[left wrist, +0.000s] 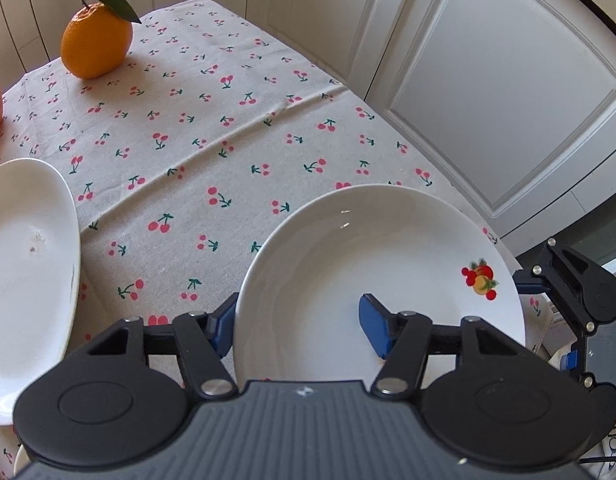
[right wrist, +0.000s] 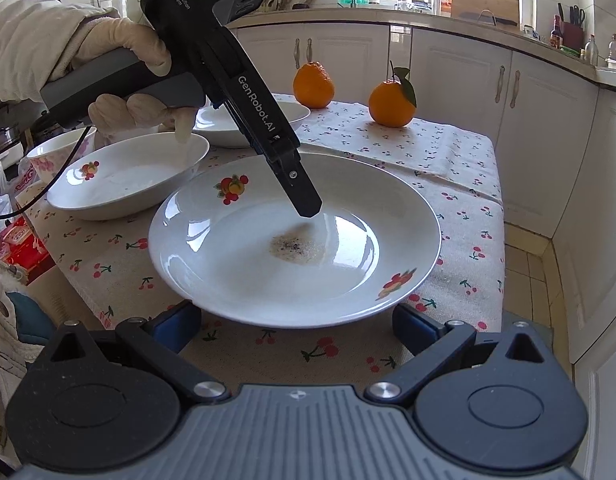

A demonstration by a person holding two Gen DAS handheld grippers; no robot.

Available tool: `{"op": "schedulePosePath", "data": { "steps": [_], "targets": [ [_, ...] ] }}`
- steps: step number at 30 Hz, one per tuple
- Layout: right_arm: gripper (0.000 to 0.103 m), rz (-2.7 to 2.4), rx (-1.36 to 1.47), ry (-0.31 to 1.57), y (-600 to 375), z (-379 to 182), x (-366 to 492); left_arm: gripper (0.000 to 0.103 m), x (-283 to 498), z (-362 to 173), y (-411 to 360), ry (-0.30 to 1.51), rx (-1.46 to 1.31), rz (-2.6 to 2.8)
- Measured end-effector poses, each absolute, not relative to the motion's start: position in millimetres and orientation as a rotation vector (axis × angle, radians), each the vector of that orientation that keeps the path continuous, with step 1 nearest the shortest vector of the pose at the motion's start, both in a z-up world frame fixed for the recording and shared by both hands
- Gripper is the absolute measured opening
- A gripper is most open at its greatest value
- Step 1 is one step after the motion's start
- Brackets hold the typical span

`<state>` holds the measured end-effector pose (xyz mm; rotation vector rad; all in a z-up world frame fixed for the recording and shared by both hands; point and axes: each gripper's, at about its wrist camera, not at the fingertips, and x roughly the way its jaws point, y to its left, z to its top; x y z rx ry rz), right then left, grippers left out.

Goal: Organize plates and bowls

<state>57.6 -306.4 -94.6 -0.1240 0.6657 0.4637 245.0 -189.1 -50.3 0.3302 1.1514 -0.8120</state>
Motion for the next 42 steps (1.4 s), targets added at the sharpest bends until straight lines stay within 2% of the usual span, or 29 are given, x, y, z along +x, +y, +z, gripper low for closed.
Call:
{"op": "schedulePosePath", "data": {
  "steps": [23,42],
  "targets": [
    [0.103,0.497,-0.159,0.714,-307,-80,74,0.063,250,-42,-196,1.122,0.383,-0.852],
    [0.103,0.469,-0.209,0.716,-337,-79,130,0.063,306,-47,-220,1.058,0.346,-0.854]
  ]
}}
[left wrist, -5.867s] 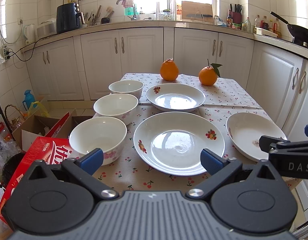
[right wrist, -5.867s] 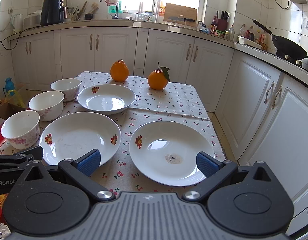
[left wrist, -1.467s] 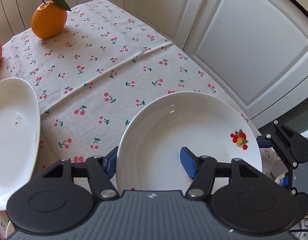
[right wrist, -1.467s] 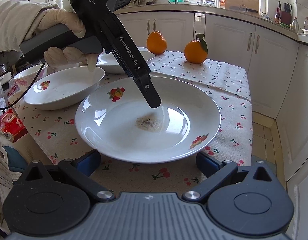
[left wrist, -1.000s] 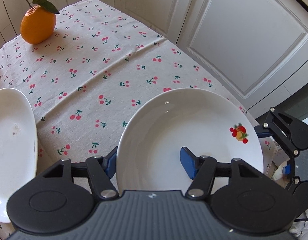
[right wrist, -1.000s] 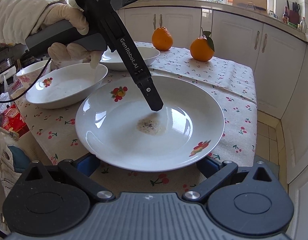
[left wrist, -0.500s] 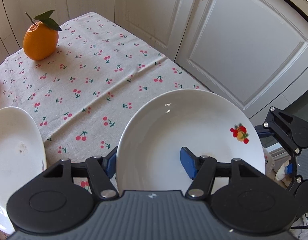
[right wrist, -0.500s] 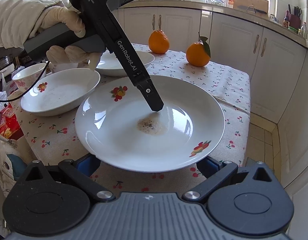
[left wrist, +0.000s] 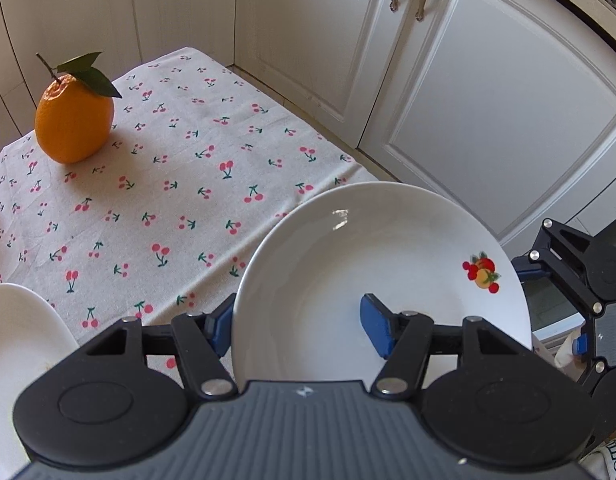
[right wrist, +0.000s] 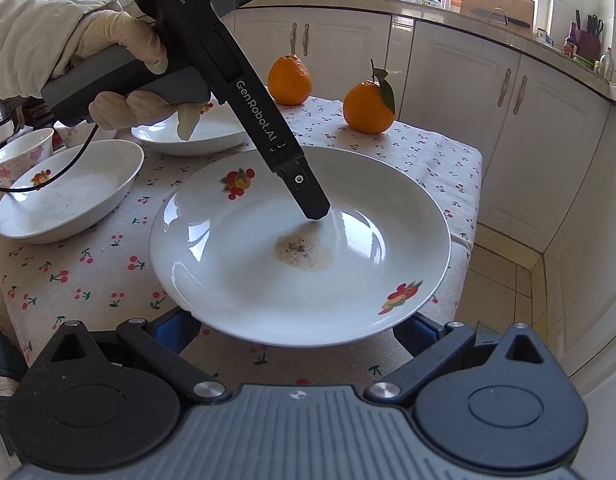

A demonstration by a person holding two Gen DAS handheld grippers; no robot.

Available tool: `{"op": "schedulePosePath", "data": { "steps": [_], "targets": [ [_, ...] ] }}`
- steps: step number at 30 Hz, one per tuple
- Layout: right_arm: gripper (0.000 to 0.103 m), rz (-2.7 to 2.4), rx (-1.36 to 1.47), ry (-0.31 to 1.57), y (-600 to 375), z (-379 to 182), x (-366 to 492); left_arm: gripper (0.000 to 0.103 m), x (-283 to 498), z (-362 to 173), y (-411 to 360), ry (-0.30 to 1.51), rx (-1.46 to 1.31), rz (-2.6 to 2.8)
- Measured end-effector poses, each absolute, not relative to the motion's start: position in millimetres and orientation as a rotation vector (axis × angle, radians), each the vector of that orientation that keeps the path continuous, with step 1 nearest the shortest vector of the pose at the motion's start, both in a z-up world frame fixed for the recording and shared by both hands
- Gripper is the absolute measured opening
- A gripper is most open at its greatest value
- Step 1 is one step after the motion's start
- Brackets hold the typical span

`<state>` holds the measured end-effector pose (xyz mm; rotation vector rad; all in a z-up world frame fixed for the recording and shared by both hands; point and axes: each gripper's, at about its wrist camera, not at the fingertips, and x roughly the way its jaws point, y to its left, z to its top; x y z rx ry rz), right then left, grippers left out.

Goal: Organize plates and bowls

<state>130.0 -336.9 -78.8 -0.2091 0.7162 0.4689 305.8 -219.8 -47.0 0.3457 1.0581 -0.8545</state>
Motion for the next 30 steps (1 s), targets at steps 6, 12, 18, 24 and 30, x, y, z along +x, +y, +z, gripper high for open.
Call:
{"op": "schedulePosePath", "data": {
  "steps": [6,12,18,24,30],
  "targets": [
    [0.103,0.458,-0.215,0.724,-343,-83,144,0.063,321,-54,-225,1.053,0.336,-0.855],
    [0.103,0.452,-0.19,0.74,-348,-88,156,0.063,330,-58,-229,1.049,0.335,-0.85],
    [0.103,0.454,-0.146,0.752,-352,-93,160,0.062,332,-63,-231,1.049,0.34,-0.838],
    [0.103,0.446,-0.145,0.751,-351,-93,160,0.068,334,-62,-230,1.049,0.328,-0.838],
    [0.103,0.432,-0.127,0.737,-354,-86,151,0.077,325,-48,-228,0.985,0.347,-0.814]
  ]
}}
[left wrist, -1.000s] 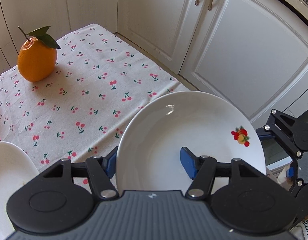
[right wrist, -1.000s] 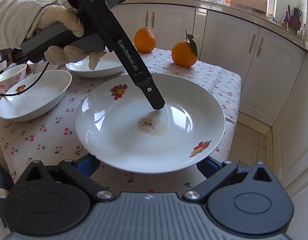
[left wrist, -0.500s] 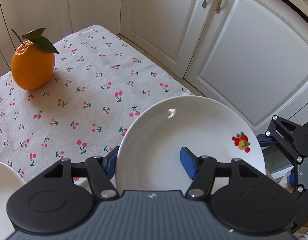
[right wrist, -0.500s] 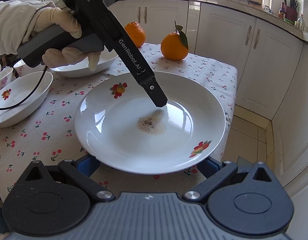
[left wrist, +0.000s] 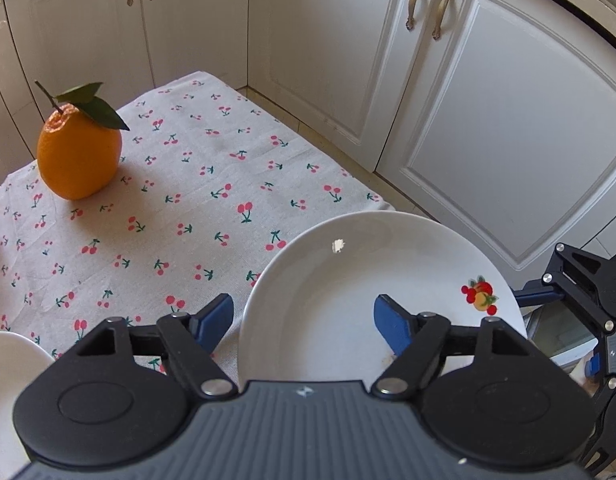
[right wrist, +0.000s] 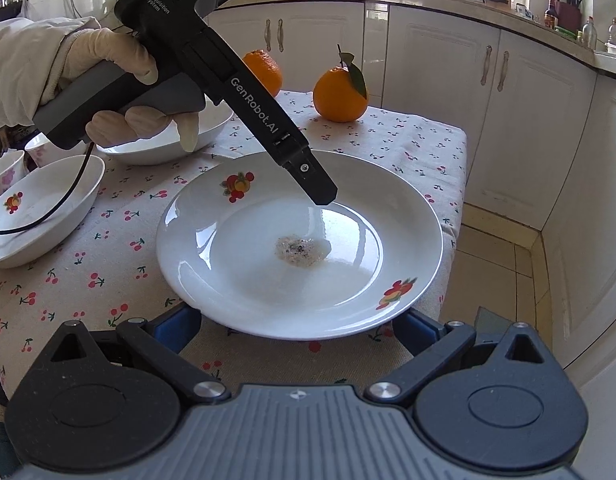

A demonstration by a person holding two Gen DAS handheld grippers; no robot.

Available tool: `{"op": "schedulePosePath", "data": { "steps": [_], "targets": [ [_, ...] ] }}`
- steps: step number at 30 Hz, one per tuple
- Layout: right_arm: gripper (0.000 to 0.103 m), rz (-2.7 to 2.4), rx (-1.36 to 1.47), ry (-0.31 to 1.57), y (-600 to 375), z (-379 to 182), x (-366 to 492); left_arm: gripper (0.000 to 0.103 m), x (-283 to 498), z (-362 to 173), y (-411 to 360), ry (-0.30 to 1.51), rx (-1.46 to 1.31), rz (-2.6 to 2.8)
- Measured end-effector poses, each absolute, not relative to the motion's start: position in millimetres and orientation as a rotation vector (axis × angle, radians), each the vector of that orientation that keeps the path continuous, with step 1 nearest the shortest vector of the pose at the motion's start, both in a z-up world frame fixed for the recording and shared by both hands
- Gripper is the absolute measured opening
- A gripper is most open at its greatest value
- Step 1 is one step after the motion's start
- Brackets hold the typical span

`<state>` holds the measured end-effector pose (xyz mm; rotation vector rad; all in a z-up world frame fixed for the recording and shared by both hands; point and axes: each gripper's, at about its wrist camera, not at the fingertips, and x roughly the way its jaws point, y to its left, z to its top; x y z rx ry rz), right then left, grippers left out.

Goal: Organize plates and bowls

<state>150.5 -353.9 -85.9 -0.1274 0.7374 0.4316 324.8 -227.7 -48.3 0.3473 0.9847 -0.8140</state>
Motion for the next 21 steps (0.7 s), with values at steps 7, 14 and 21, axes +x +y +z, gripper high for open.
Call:
{"op": "schedulePosePath", "data": {
  "steps": [7,14,21],
  "targets": [
    [0.103,0.394,-0.108,0.694,-351,-67,121,0.078,298,-15,-208,0.919,0.343,-0.768],
    [0.103,0.46,-0.096,0.622,-329,-49,85,0.081,250,27,-173,0.844,0.326,-0.725],
    [0.103,0.529,-0.114,0.592,-303,-44,68,0.082,208,36,-130,0.835,0.304,-0.659]
  ]
}}
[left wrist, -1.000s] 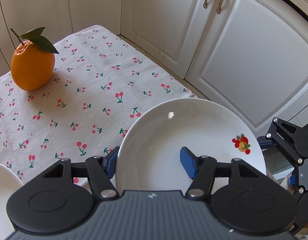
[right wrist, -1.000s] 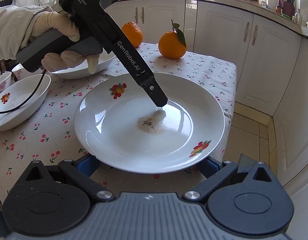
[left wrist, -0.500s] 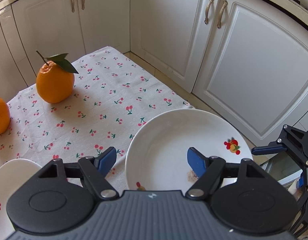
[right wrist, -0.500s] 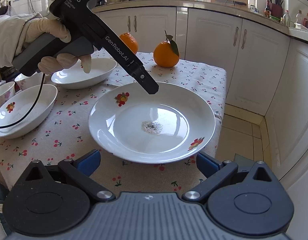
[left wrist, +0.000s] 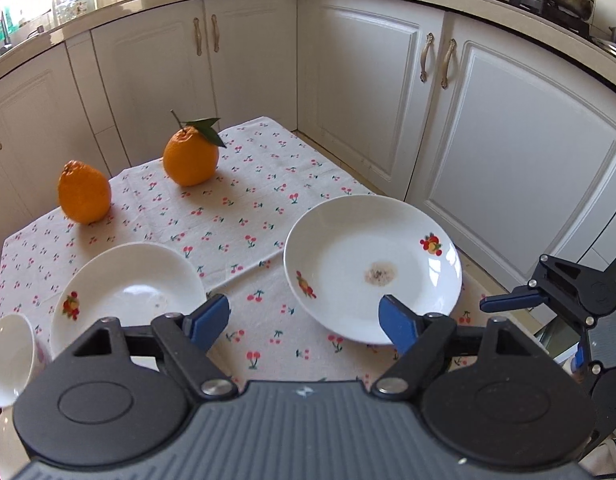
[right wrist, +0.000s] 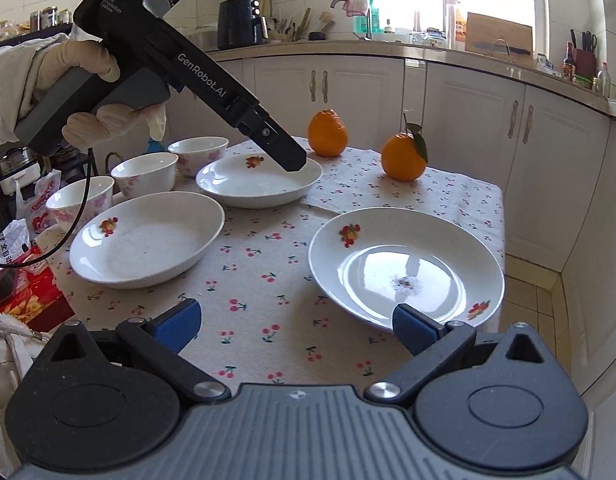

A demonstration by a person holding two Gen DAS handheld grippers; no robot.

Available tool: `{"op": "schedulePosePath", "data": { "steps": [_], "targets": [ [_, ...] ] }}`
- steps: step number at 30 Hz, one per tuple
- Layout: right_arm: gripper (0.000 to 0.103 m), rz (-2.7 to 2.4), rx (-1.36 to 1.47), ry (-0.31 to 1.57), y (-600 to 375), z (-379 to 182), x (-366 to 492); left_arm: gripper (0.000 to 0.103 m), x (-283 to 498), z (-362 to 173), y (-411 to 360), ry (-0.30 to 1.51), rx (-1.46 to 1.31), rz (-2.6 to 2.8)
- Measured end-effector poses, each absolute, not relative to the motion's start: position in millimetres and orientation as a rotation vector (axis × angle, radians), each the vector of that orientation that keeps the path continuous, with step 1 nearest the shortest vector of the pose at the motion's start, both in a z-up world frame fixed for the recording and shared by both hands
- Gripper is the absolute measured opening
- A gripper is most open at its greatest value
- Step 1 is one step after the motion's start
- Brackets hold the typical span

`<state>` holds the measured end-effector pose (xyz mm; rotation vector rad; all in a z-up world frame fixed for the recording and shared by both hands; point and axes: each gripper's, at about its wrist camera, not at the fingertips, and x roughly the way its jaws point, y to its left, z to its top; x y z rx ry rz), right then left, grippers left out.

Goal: Organize plates and bowls

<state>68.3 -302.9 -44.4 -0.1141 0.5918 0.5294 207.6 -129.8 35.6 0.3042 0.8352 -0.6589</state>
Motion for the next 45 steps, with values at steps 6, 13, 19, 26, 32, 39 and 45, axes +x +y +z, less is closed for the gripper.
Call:
{"op": "schedulePosePath", "data": {
  "steps": [6,13,19,26,32,39,45],
  "targets": [
    [0.103,0.579,-0.143,0.619,-277,-53,64,0.082,178,18,-92,0.866,0.302,-0.566],
    [0.103,0.628,-0.192,0.633,-249,-60,61,0.082,158,2,-50,0.871,0.283,-0.441],
    [0.103,0.678,-0.233,0.648,-230,-63,65,0.082,158,-6,-20,0.885,0.256,-0.371],
    [0.103,0.736,-0.293,0.666,-204,-70,71,0.082,172,-14,3,0.934,0.266,-0.313],
    [0.103,0.794,-0.341,0.676,-185,-76,79,0.082,184,-22,10,1.015,0.286,-0.303],
    [0.103,0.848,-0.358,0.68,-174,-80,89,0.08,196,-29,11,1.094,0.262,-0.34],
    [0.103,0.885,-0.337,0.69,-175,-86,95,0.073,202,-34,10,1.13,0.259,-0.36]
  ]
}}
